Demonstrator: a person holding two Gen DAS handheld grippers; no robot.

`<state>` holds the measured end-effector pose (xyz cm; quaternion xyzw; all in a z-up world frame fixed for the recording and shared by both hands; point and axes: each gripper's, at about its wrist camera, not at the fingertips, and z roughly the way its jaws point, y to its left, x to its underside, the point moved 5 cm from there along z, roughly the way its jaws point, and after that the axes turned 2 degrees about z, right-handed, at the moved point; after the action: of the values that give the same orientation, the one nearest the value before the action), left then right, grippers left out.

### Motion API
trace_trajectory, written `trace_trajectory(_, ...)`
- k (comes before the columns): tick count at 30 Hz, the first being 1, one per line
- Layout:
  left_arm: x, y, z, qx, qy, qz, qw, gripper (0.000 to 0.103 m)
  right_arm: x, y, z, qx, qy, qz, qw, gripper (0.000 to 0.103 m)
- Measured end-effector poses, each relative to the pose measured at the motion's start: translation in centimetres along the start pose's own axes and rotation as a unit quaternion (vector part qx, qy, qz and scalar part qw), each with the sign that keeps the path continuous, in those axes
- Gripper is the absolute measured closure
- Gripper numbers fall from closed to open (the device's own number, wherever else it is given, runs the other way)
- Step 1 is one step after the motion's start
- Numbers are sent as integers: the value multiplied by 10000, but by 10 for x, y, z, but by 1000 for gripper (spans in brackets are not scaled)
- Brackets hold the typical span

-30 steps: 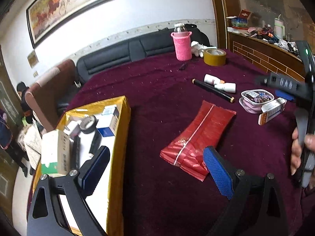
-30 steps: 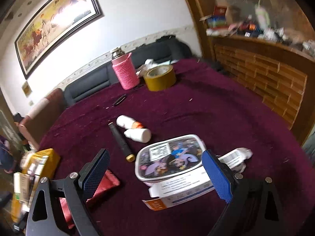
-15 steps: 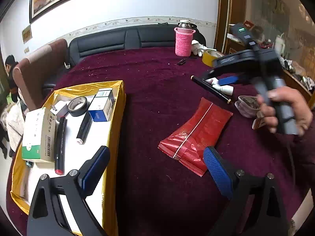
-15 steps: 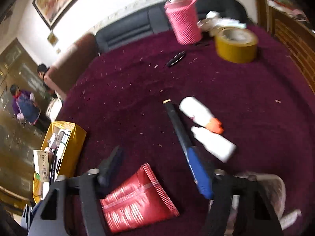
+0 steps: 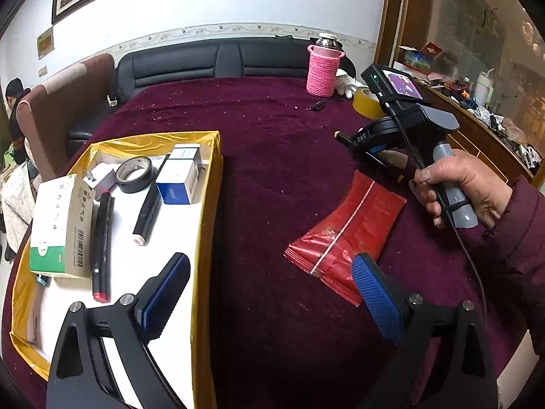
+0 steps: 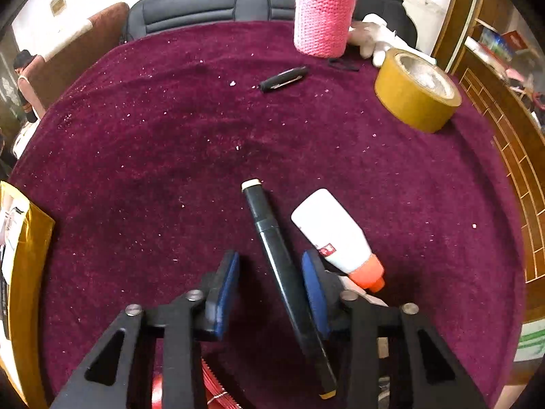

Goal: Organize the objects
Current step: 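Grasp the black gold-tipped marker with the right gripper, then grasp the red bag with the left gripper and lift it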

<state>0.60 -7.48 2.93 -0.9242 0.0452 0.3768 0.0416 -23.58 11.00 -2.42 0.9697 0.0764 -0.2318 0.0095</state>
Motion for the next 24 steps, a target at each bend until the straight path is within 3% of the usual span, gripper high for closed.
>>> trace_trajectory(2,0,-2,-2,22,-16,49,10000,8,7,-6,-6,-157,4,139,9998,87)
trace_trajectory(6,-3,-6,-5,87,-12,136,9999,8,28,-14,-25,-386,-257,374,9982,88)
trace_trajectory(10,-5,-16,0,122,122,315,9994,8,49,-27,-52,-1028,-556,791,9900,87)
trace_trajectory(14,-11,-36,11,22,169,843,9963,8,71,-40,-85,-1638,-867,1078,9767,87)
trace_trajectory(17,-20,-55,26,-105,97,1534,9881,8,83,-45,-102,-1966,-1017,1185,9680,87)
trace_trajectory(21,-27,-79,62,-112,260,2581,9657,8,97,-49,-113,-2319,-1007,1282,9590,87)
trace_trajectory(23,-28,-83,81,-98,527,2736,9603,8,105,-50,-116,-2460,-991,1321,9551,87)
trace_trajectory(24,-31,-84,87,118,585,2632,9629,8,107,-49,-117,-2537,-982,1344,9529,87)
